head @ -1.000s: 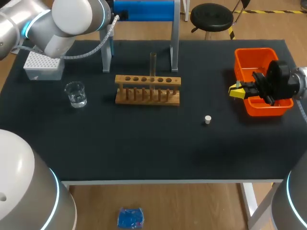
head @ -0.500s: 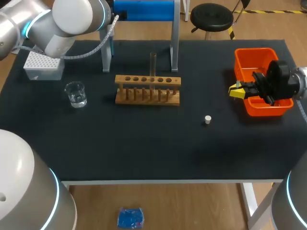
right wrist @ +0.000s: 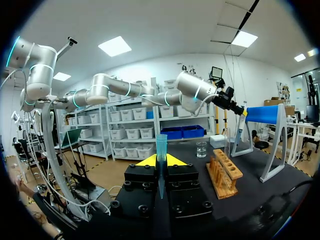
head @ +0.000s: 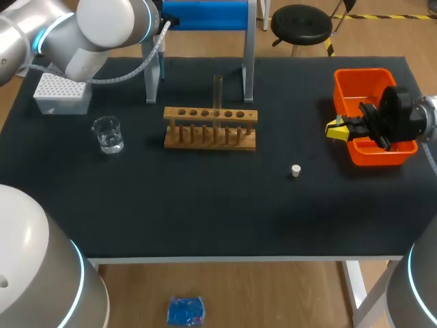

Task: Invert the test tube, pick up the pipette, mount the tip to pipette, aspirate from beaker and dispense into the tube, eject the tip, return the pipette, and cap with the stopper.

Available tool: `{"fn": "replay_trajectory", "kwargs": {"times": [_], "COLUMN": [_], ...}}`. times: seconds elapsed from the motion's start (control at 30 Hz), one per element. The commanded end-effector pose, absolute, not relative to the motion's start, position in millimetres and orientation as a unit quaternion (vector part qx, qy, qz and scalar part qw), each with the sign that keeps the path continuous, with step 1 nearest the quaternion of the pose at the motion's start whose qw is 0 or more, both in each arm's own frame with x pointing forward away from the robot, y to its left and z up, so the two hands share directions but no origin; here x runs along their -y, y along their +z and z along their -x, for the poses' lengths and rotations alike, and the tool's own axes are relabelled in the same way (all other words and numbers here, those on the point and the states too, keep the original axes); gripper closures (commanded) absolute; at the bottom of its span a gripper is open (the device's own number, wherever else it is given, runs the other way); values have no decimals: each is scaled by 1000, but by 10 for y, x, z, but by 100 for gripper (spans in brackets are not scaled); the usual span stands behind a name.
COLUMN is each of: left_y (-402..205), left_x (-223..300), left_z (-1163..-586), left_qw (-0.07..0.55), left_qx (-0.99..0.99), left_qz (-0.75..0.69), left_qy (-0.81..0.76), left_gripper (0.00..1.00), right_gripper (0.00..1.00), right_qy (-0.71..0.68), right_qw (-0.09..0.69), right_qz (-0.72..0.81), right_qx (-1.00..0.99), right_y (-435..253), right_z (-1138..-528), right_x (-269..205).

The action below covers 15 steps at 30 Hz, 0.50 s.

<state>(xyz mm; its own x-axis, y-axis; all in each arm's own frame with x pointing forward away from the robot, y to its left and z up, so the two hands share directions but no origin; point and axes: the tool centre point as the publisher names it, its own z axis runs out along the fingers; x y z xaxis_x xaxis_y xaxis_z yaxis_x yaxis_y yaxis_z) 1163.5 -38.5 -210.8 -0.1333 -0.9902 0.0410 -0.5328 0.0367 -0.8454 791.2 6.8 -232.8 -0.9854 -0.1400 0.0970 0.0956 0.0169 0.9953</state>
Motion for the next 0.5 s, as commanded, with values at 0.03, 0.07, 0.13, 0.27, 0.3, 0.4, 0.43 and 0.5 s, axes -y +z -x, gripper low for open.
{"fn": "replay_trajectory", "kwargs": {"times": [0.03, 0.07, 0.13, 0.27, 0.3, 0.4, 0.43, 0.5], "left_y": [-2124, -2128, -2133, -2137, -2138, -2141, -2142, -2145], "left_x": [400, 400, 399, 397, 396, 392, 390, 389], "left_z": [-11665, -11669, -11675, -11684, -11687, -11694, -11696, -11700], "left_qw": [304, 304, 303, 303, 303, 303, 304, 303], "left_qx": [-652, -652, -652, -652, -652, -651, -652, -652], "left_qz": [585, 585, 585, 586, 586, 586, 587, 587], "left_qy": [-374, -374, -374, -375, -375, -374, -372, -372], "left_gripper": [53, 52, 52, 52, 52, 52, 52, 52], "right_gripper": [100, 100, 100, 100, 100, 100, 100, 100], "right_qy": [-700, -700, -700, -700, -700, -700, -700, -700], "right_qw": [85, 85, 85, 85, 85, 85, 85, 85], "right_qz": [-16, -16, -16, -16, -16, -16, -16, -16], "right_qx": [709, 709, 709, 709, 709, 709, 709, 709], "right_y": [-2321, -2321, -2321, -2321, -2321, -2321, -2321, -2321], "right_z": [-7907, -7907, -7907, -7907, -7907, -7907, -7907, -7907], "right_x": [-57, -57, -57, -57, -57, -57, -57, -57]}}
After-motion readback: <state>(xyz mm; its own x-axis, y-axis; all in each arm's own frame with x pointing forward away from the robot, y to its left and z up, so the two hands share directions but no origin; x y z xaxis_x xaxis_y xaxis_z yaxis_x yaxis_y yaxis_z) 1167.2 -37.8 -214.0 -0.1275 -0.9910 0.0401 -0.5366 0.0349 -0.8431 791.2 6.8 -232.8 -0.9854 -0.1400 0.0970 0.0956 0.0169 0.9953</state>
